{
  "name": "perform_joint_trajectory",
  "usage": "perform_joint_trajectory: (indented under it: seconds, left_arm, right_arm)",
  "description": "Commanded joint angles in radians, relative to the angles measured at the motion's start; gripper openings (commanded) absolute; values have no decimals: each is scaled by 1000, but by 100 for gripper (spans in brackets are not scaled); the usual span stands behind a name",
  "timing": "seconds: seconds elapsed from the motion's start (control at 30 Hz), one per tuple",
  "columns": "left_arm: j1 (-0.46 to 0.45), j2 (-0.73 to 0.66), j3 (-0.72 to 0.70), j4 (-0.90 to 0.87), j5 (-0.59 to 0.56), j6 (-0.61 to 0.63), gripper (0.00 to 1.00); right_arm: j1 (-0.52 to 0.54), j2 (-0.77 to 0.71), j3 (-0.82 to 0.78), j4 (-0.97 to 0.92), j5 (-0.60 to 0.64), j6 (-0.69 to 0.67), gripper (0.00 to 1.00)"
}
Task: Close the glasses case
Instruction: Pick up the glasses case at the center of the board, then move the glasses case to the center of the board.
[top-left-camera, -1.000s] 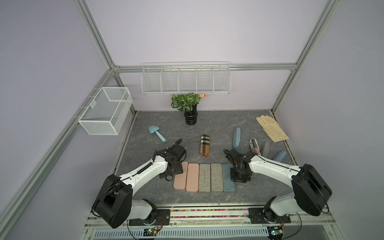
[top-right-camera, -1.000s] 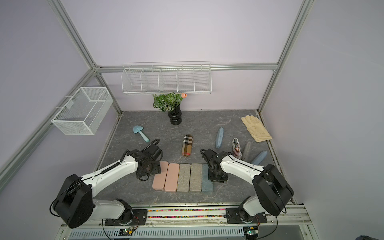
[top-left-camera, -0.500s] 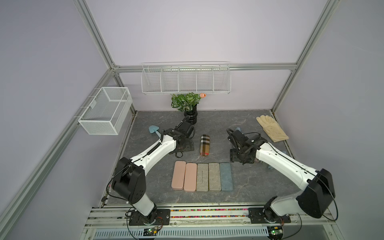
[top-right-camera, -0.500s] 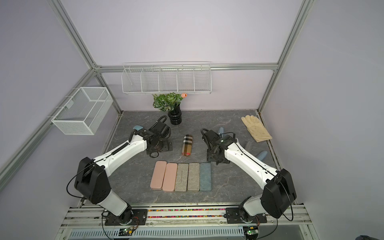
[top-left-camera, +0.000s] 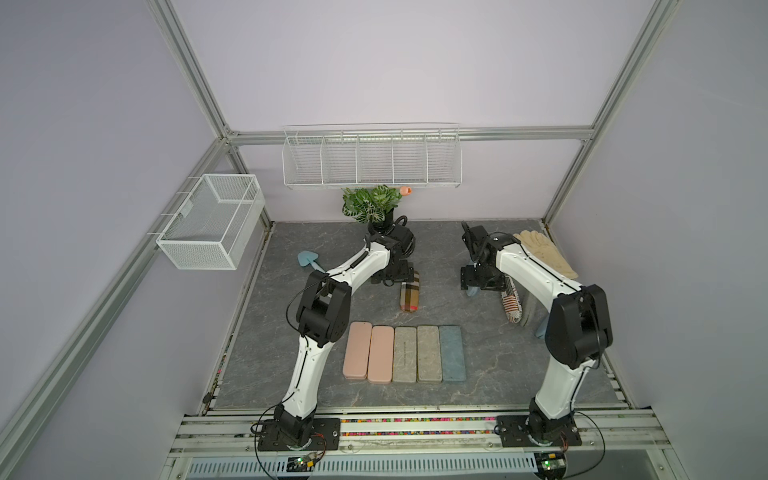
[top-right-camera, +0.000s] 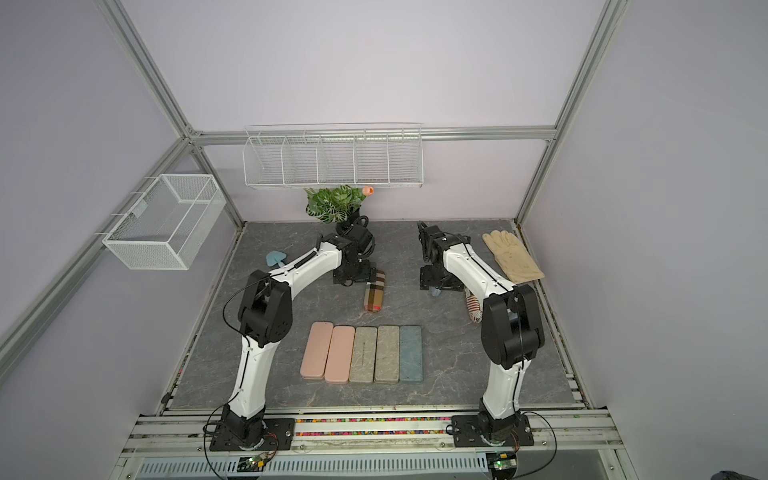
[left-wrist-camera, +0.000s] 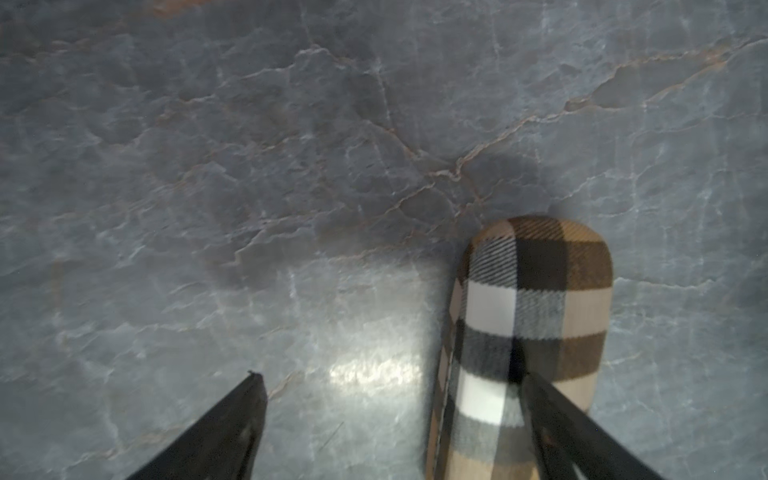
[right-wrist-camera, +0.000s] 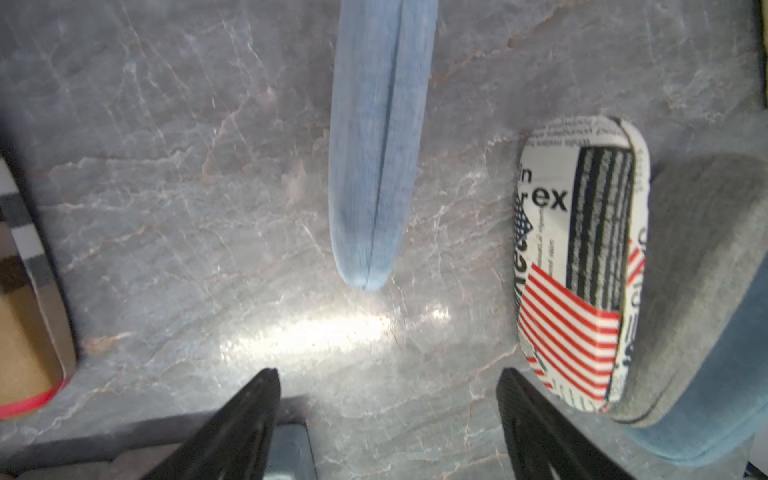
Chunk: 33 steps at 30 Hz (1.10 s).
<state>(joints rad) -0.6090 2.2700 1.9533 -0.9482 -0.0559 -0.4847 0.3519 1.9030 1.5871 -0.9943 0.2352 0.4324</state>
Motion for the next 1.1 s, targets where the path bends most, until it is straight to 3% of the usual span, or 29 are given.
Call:
perform_joint_trajectory:
  seconds: [0.0, 0.4, 0.63, 0.77, 0.87, 0.93, 1.07]
  left_arm:
    - [-10, 40, 46, -39, 27, 28, 95]
    - [-49, 25, -6, 4, 65, 5, 95]
    - [-81, 23, -62, 24, 72, -11, 95]
    - [-84, 33, -94, 47, 85, -17, 95]
    - [-87, 46, -94, 48, 87, -14, 86]
    - [-87, 46, -97, 45, 74, -9, 81]
    - [-84, 35, -111, 37, 43, 4, 81]
  right_arm:
    - [-27, 59, 70, 29, -55, -44, 85]
    - [-65, 202, 177, 105, -132, -78, 80]
    - [-76, 230, 189, 109, -144, -92, 72]
    - [-91, 242, 186, 113, -158, -96, 59]
    - [-97, 248, 178, 123, -170, -97, 39]
    - [-99, 240, 163, 138, -187, -98, 34]
    - [-96, 186, 102, 200, -273, -87, 30]
